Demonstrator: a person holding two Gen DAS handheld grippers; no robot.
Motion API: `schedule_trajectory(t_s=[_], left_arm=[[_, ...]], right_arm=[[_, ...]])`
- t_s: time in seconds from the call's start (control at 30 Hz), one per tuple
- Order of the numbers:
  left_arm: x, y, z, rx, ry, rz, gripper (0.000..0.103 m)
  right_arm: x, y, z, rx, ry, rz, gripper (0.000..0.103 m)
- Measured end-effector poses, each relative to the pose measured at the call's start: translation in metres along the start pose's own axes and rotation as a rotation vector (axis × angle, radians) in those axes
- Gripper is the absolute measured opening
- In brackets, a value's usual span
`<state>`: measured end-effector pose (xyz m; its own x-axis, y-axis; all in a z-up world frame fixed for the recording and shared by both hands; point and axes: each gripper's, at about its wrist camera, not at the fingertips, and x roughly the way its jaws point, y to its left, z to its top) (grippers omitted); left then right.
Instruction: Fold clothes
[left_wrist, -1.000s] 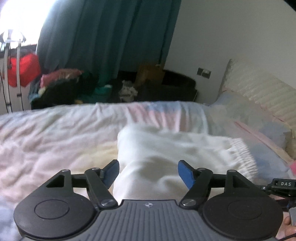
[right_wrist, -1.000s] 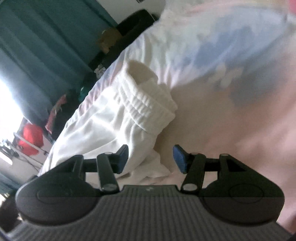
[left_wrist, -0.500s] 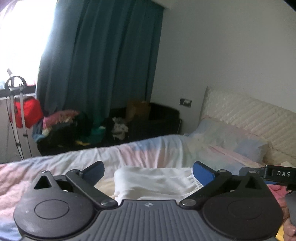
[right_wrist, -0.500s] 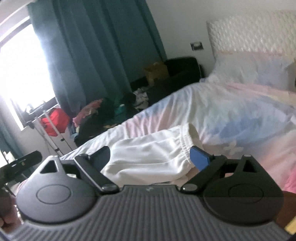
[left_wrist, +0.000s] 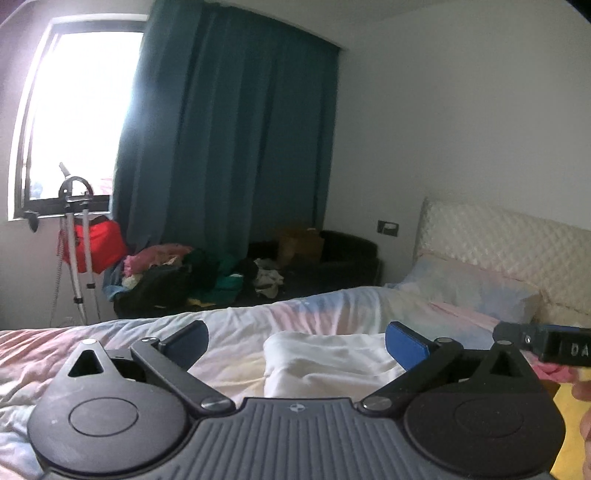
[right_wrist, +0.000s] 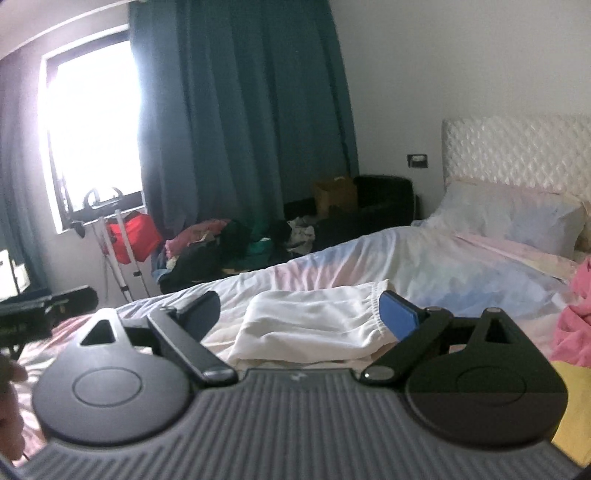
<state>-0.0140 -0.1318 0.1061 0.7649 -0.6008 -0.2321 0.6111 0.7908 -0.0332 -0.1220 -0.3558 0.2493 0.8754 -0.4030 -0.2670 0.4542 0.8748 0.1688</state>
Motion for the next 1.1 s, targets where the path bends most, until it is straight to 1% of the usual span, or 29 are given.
schedule_trajectory(t_s=[0.03,0.2,0.33,0.5,0.57,0.63,0.73,0.8,0.83,0.93,1.0,1.1], left_arm=[[-0.007,0.003,-0.004,0.007,-0.003,-0.001,0.103],[-0.03,0.008,-0.023,-0.022,-0.027,0.01,0.103],[-0.037,0.003,-0.037,0.008,-0.039,0.022,0.103],[-0.021,0.001,-0.055,0.0,-0.017,0.009,0.102],[-0.013,0.001,-0.062,-0.011,-0.004,0.006,0.102],[-0.005,0.002,-0.066,-0.016,0.012,0.013,0.102],[0.002,0.005,-0.071,-0.02,0.018,0.013,0.102],[0.004,0.008,-0.075,-0.03,0.025,0.013,0.102],[0.006,0.009,-0.077,-0.028,0.031,0.014,0.102],[0.01,0.012,-0.084,-0.024,0.05,0.015,0.102],[0.011,0.014,-0.087,-0.028,0.054,0.015,0.102],[0.009,0.015,-0.091,-0.029,0.056,0.027,0.102]], right_arm=[[-0.004,0.004,-0.004,-0.011,-0.005,0.003,0.094],[-0.014,0.019,-0.03,-0.054,-0.044,0.0,0.094],[-0.012,0.021,-0.054,-0.055,-0.062,-0.01,0.094],[0.002,0.019,-0.081,-0.071,-0.033,-0.028,0.094],[0.006,0.018,-0.089,-0.089,-0.032,-0.052,0.094],[0.011,0.016,-0.093,-0.075,-0.017,-0.05,0.094],[0.012,0.017,-0.096,-0.082,-0.029,-0.077,0.094],[0.014,0.018,-0.101,-0.09,-0.021,-0.083,0.094],[0.014,0.02,-0.104,-0.099,-0.018,-0.096,0.094],[0.015,0.028,-0.11,-0.143,-0.051,-0.157,0.094],[0.017,0.029,-0.111,-0.133,-0.053,-0.16,0.094],[0.025,0.023,-0.11,-0.104,-0.014,-0.153,0.094]])
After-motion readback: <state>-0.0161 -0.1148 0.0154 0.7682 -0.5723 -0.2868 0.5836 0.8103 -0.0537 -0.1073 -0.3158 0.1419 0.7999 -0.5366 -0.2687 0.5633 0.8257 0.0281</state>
